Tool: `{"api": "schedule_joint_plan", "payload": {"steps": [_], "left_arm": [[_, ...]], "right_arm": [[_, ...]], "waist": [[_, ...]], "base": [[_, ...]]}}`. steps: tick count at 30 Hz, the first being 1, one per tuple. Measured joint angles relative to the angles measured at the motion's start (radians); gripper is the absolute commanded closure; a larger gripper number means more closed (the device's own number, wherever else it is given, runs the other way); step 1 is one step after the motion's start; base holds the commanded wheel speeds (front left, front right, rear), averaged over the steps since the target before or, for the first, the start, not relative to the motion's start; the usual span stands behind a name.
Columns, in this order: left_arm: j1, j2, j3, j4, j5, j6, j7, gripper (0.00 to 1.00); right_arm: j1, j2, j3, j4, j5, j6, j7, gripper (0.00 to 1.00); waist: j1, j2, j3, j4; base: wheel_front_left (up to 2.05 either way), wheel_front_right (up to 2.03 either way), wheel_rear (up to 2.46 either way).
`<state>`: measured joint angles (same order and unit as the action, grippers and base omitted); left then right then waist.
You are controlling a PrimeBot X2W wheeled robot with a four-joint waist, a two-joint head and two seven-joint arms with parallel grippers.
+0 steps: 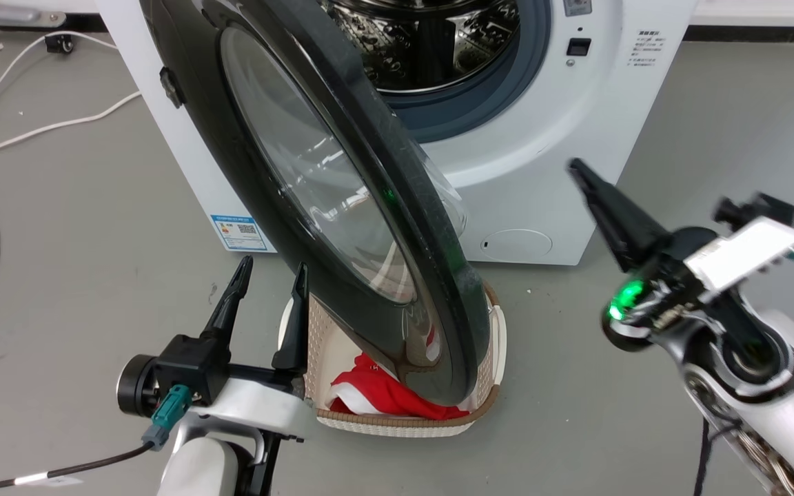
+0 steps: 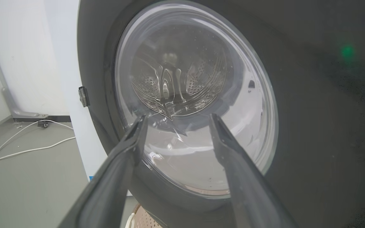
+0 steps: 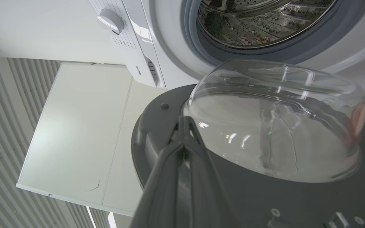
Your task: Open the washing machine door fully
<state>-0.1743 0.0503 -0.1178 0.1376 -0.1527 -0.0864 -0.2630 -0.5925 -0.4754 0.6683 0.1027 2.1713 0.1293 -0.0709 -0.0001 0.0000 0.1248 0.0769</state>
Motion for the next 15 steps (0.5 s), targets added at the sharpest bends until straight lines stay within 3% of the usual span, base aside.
{"api": "schedule_joint_plan", "payload": {"steps": [6, 7, 10, 11, 15], "left_arm": [[0.018, 0.000, 0.011, 0.010, 0.008, 0.000, 0.000, 0.00], [0.023, 0.000, 0.014, 0.012, 0.009, 0.000, 0.000, 0.00], [0.032, 0.000, 0.021, 0.016, 0.011, 0.000, 0.000, 0.00], [0.034, 0.000, 0.024, 0.016, 0.011, 0.000, 0.000, 0.00], [0.051, 0.000, 0.032, 0.021, 0.017, 0.002, 0.000, 0.00]], "right_arm": [[0.215, 0.018, -0.214, -0.073, -0.074, 0.000, -0.092, 1.00], [0.255, 0.021, -0.243, -0.085, -0.089, 0.000, -0.106, 0.96], [0.371, 0.041, -0.330, -0.113, -0.118, 0.000, -0.135, 0.52], [0.405, 0.051, -0.354, -0.122, -0.127, 0.000, -0.142, 0.02], [0.520, 0.097, -0.418, -0.141, -0.156, 0.000, -0.155, 0.00]], "waist": [[0.0001, 0.0000, -0.027, -0.013], [0.0000, 0.0000, -0.032, -0.015], [0.0000, 0.0000, -0.048, -0.022], [0.0000, 0.0000, -0.053, -0.024], [0.0000, 0.0000, -0.069, -0.034]], "base": [[0.00, 0.00, 0.00], [0.00, 0.00, 0.00], [0.00, 0.00, 0.00], [0.00, 0.00, 0.00], [0.00, 0.00, 0.00]]}}
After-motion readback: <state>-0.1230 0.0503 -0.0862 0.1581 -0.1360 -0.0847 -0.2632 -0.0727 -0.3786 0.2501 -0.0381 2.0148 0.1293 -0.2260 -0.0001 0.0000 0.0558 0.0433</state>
